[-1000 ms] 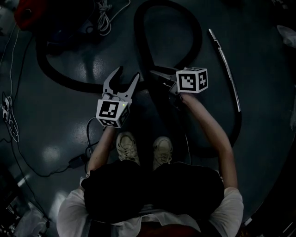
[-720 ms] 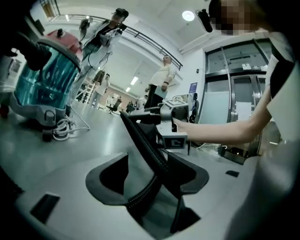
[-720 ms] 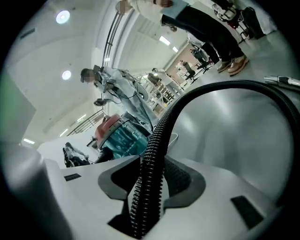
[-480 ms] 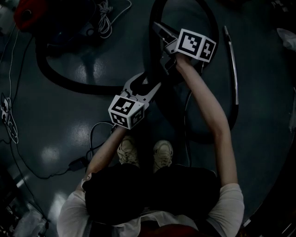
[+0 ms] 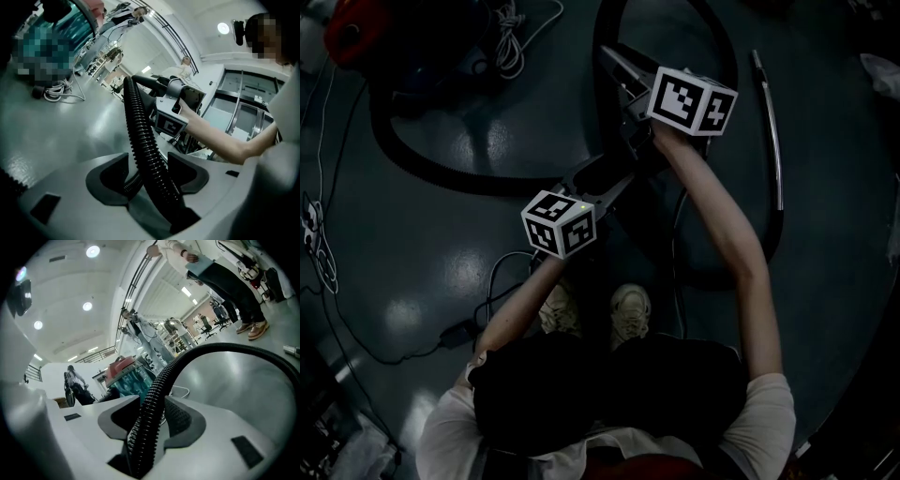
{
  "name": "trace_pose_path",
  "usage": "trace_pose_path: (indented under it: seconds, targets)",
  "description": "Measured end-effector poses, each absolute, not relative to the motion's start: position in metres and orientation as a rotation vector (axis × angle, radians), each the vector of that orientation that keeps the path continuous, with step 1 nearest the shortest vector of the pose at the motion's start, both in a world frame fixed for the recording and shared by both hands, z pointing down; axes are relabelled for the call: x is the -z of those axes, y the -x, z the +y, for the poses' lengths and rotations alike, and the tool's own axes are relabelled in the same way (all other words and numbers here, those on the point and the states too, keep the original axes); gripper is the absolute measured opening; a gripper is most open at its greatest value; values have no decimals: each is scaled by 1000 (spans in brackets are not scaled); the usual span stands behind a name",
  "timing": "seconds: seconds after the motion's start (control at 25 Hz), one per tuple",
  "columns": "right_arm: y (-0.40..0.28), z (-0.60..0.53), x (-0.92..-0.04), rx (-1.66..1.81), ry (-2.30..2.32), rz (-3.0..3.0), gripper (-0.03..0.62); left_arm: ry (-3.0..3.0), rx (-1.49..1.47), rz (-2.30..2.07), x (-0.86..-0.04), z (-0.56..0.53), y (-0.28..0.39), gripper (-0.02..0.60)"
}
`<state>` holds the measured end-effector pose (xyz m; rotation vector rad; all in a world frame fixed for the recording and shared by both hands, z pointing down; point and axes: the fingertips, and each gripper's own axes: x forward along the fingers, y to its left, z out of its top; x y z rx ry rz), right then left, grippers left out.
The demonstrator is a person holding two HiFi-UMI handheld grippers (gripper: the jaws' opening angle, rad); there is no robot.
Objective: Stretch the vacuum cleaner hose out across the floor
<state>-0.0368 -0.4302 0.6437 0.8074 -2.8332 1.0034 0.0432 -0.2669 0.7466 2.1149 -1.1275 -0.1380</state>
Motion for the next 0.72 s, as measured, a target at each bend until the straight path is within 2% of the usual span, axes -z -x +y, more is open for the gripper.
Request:
trace_pose_path:
  seconds: [0.2, 0.4, 0.48, 0.64, 0.72]
  targets:
    - [39, -422, -641, -897, -788, -2861, 173, -2110, 133, -1034, -749, -268, -53, 236]
    - [23, -408, -637, -332, -721, -2792, 173, -2030, 276, -1152, -736, -273, -21, 229]
    - [16, -379, -648, -386, -498, -2738, 173, -2025, 307, -1210, -727, -282, 1, 229]
    - [-14, -274, -693, -755, 149, -2513, 173, -2094, 317, -1306, -700, -301, 35, 229]
    - [-30, -228, -715, -857, 333, -2403, 173, -2144, 324, -1324, -683, -308, 43, 229]
